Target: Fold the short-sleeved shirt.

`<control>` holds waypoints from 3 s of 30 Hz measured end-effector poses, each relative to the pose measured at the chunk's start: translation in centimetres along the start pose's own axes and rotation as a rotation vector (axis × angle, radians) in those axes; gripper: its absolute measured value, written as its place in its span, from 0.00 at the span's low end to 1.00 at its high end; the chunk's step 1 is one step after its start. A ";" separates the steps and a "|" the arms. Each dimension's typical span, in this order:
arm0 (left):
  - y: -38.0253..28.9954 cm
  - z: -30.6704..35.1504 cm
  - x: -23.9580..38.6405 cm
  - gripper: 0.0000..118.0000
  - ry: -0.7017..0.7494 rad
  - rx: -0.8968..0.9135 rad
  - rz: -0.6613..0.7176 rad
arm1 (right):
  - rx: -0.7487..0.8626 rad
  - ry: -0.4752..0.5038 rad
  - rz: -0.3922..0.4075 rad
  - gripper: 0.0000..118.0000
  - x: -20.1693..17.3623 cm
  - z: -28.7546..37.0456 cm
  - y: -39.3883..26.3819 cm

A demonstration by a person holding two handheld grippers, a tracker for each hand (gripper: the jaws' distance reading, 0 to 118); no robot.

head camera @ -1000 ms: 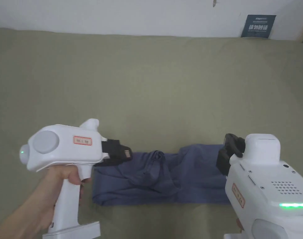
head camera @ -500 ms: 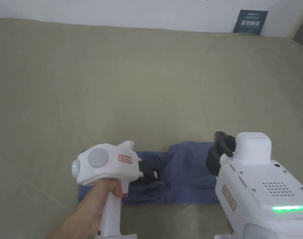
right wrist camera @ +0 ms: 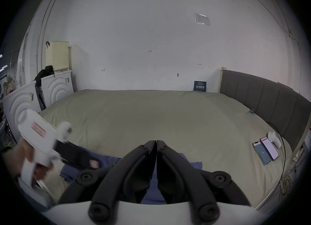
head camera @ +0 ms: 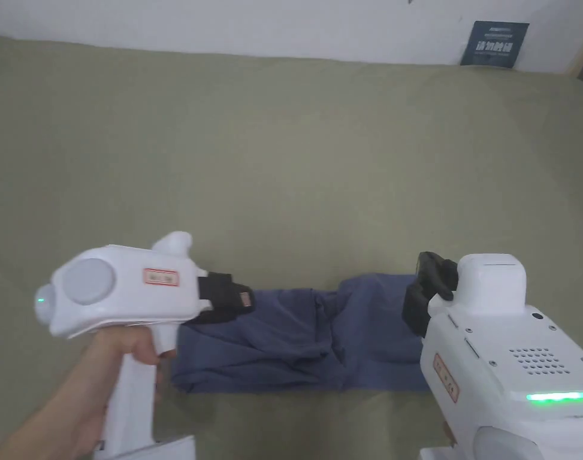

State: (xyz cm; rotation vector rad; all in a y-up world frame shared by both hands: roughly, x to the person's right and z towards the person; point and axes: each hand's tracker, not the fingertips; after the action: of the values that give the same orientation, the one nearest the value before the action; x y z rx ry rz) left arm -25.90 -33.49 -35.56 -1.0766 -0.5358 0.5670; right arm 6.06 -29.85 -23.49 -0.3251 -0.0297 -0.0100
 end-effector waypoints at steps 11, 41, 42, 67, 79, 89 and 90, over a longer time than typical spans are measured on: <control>-0.9 2.8 -7.9 0.38 -0.012 -0.031 0.106 | 0.076 -0.032 0.026 0.06 -1.7 -0.4 0.0; 0.1 12.3 -7.1 0.08 0.084 0.083 0.091 | 0.140 -0.048 0.019 0.06 -0.4 2.4 2.0; 0.4 13.1 -6.6 0.08 0.121 0.085 0.056 | 0.143 -0.047 0.018 0.06 -0.4 2.4 2.0; -2.4 -11.0 11.6 0.96 0.195 -0.152 -0.295 | 0.073 -0.074 0.005 0.06 1.2 1.5 0.7; -1.0 -4.3 5.4 0.00 -0.125 -0.064 0.018 | 0.058 -0.077 -0.033 0.06 1.6 1.0 0.5; -7.7 -15.0 3.2 0.00 -0.163 -0.261 0.030 | 0.039 -0.073 0.001 0.06 1.1 0.7 -0.1; -7.9 -15.0 2.7 0.00 -0.243 -0.244 0.035 | 0.035 -0.071 0.002 0.06 1.0 0.7 -0.1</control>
State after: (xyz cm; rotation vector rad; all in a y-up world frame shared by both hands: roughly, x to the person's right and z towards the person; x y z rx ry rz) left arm -12.81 -44.36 -33.62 -1.2575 -0.8157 0.6807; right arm 7.06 -29.73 -22.75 -0.2899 -0.0998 0.0039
